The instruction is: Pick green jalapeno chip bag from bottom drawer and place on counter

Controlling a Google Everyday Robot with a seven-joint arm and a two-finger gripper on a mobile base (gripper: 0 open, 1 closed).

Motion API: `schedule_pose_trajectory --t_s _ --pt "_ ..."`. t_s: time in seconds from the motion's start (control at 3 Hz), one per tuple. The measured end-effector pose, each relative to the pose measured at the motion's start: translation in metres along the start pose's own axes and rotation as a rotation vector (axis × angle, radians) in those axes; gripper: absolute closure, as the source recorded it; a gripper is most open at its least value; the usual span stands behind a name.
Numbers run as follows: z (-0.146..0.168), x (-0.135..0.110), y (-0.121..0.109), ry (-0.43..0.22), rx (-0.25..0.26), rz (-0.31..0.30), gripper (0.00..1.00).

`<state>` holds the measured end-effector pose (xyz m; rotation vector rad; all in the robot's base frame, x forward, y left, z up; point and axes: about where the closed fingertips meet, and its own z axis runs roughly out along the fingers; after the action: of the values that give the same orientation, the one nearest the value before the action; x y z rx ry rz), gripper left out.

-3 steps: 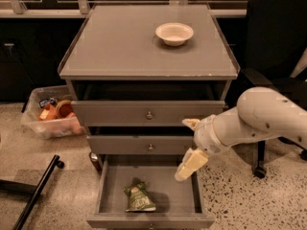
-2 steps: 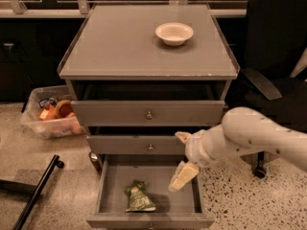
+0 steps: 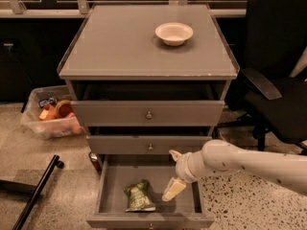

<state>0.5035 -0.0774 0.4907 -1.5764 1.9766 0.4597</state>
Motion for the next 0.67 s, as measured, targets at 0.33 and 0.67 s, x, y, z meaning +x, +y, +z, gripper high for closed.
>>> schedule_pose_trajectory --t_s 0.33,0.67 --pt "0.059 0.032 -0.01 -0.03 -0.012 -0.019 0.0" --pt "0.117 0.039 -0.005 -0.096 -0.086 -0.104 0.0"
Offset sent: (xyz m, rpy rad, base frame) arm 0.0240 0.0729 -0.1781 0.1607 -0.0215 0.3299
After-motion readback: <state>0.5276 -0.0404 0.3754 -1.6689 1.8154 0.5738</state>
